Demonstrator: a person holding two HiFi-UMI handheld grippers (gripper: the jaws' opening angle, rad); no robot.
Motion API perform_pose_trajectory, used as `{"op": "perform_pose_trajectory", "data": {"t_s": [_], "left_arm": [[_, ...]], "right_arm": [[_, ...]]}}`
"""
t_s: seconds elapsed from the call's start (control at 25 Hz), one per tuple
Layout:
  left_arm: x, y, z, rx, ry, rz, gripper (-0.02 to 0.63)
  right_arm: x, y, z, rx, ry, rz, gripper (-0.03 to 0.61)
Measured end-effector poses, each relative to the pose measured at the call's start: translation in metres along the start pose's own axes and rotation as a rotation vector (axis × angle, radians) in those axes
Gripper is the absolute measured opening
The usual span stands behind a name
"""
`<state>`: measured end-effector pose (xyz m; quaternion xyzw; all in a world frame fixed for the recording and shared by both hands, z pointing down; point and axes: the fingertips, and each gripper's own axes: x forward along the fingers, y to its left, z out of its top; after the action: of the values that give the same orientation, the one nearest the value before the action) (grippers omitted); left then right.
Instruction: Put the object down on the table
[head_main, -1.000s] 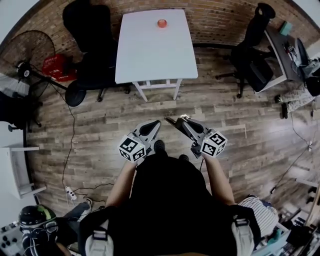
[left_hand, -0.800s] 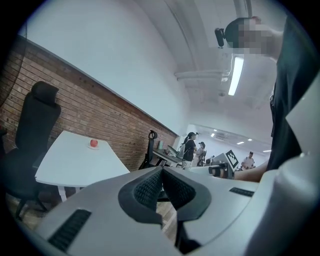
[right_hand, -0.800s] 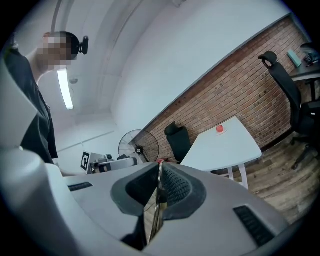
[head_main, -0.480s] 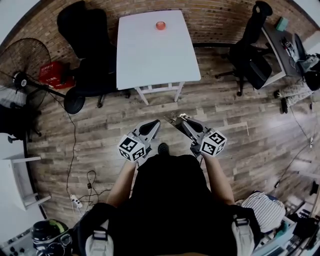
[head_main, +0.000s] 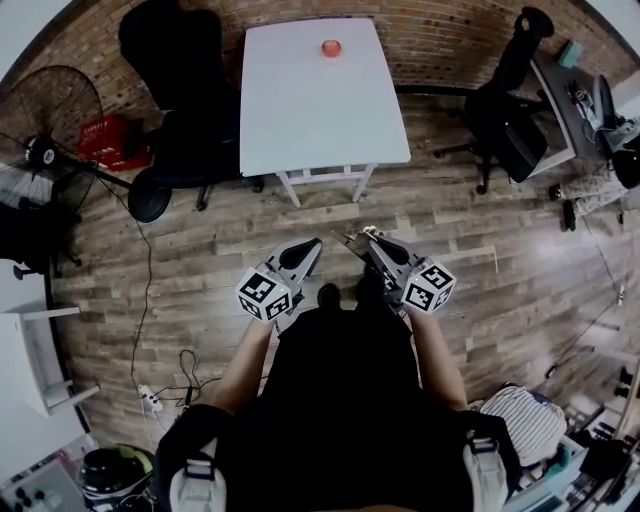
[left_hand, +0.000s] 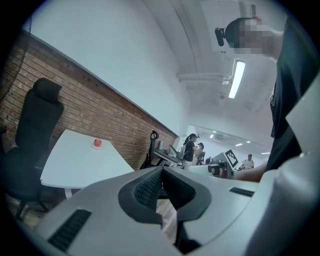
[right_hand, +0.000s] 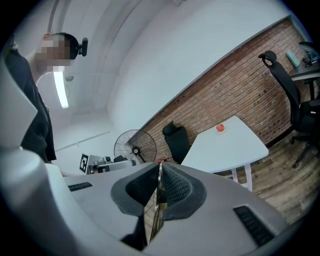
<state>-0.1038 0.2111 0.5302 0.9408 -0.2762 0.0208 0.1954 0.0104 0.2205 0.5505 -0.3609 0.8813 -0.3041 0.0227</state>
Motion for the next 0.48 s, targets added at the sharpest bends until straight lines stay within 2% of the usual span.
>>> {"op": "perform_pose_trajectory", "data": {"t_s": [0.48], "left_arm": [[0.007,0.018,0.012,0.001,-0.005,0.034,0.021]], "right_arm": [[0.025,-0.013,0.014,-0.005,0.018,0.038,0.020]]}}
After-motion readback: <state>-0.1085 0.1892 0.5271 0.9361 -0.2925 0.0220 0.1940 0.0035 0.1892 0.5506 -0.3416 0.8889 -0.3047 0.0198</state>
